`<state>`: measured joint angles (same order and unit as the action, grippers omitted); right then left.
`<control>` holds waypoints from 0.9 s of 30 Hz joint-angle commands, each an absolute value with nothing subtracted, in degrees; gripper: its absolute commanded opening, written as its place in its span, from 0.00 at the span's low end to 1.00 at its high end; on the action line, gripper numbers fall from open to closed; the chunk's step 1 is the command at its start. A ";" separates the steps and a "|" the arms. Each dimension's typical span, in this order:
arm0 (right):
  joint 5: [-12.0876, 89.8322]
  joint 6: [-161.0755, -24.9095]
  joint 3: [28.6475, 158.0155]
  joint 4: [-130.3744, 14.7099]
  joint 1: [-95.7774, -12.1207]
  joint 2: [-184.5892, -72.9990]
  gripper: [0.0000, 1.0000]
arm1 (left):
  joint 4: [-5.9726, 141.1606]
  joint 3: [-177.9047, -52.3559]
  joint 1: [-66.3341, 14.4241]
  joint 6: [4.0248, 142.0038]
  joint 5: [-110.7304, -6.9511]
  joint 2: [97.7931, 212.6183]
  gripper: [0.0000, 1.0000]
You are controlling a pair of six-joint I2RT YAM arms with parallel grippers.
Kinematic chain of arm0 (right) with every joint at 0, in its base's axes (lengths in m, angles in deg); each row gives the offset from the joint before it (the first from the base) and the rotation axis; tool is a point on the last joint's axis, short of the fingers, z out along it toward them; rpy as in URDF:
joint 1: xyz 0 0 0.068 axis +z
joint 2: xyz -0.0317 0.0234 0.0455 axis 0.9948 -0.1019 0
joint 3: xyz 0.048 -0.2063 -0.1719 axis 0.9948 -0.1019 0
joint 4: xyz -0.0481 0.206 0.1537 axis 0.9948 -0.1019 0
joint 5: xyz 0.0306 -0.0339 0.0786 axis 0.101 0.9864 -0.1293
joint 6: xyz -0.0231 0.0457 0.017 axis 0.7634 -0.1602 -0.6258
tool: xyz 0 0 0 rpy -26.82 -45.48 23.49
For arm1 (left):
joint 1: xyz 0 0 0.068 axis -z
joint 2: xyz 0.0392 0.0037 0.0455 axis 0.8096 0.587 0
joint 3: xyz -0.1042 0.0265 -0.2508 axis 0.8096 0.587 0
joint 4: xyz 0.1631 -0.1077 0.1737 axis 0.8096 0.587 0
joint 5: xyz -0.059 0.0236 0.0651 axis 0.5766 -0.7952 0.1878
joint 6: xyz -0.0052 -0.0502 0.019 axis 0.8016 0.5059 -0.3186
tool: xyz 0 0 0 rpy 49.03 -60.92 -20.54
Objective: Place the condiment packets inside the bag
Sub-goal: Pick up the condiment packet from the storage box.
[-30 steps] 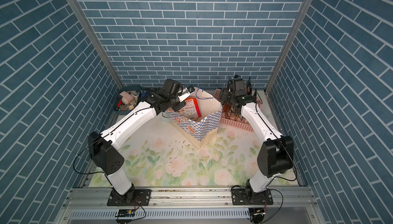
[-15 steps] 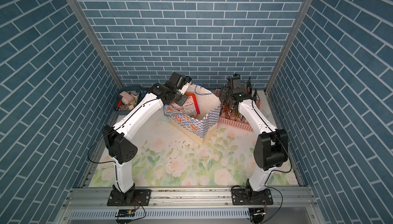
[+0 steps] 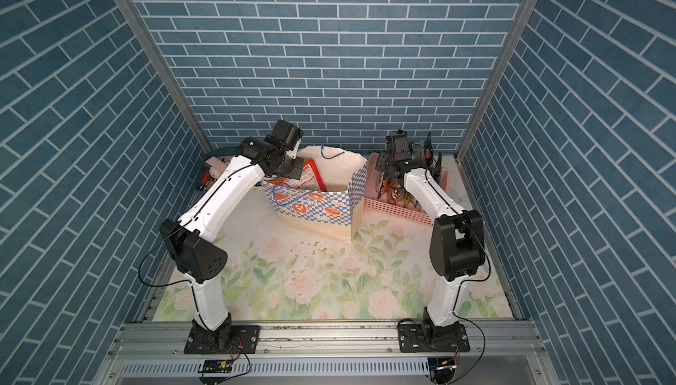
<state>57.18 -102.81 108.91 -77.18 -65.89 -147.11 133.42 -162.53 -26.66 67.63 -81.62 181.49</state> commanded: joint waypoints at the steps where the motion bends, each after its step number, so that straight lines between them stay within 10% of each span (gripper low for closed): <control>1: 58.60 -101.04 110.62 -76.33 -66.02 -147.94 0.21 | 137.73 -162.78 -28.30 72.26 -79.53 182.39 0.02; 4: 59.10 -100.14 110.18 -76.21 -66.04 -147.51 0.00 | 137.75 -163.38 -28.57 72.76 -78.74 182.50 0.11; 14: 62.00 -93.76 106.81 -72.67 -65.61 -138.55 0.00 | 131.36 -166.95 -28.54 71.82 -67.58 182.10 0.60; 27: 60.72 -84.45 114.95 -73.46 -60.45 -128.79 0.00 | 121.62 -165.61 -28.63 72.33 -70.30 174.34 0.99</control>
